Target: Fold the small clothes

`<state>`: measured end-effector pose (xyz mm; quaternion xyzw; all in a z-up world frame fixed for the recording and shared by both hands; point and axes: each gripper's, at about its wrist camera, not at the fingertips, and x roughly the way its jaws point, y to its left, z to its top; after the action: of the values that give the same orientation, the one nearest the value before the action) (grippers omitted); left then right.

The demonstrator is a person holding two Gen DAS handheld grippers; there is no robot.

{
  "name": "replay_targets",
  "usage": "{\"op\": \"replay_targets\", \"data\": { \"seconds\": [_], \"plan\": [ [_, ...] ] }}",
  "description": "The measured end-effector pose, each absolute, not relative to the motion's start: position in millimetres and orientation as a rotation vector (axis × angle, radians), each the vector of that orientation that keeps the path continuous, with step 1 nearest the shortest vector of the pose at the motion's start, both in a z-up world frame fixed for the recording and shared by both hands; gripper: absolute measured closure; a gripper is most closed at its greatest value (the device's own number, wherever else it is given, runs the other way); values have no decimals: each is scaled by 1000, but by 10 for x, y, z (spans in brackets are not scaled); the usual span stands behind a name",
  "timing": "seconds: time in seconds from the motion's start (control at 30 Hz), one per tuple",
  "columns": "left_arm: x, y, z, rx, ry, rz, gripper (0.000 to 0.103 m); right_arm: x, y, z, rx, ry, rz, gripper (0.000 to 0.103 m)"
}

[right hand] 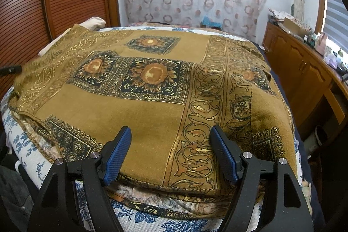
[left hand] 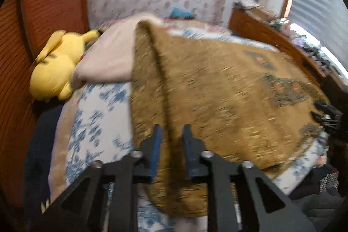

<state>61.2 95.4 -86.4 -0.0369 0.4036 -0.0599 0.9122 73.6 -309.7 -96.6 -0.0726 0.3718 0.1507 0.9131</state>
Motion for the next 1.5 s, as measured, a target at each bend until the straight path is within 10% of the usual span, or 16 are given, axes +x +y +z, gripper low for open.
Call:
{"op": "replay_targets", "data": {
  "seconds": [0.13, 0.87, 0.93, 1.0, 1.5],
  "plan": [
    [662, 1108, -1021, -142, 866, -105, 59, 735, -3096, -968, -150, 766, 310, 26],
    [801, 1009, -1073, -314, 885, -271, 57, 733, -3097, -962, -151, 762, 313, 26],
    [814, 960, -1079, -258, 893, -243, 91, 730, -3095, -964, -150, 762, 313, 26],
    [814, 946, -1067, -242, 884, -237, 100, 729, -3093, -965, -150, 762, 313, 26],
    [903, -132, 41, -108, 677, -525, 101, 713, -3160, -886, -106, 756, 325, 26]
  ]
}}
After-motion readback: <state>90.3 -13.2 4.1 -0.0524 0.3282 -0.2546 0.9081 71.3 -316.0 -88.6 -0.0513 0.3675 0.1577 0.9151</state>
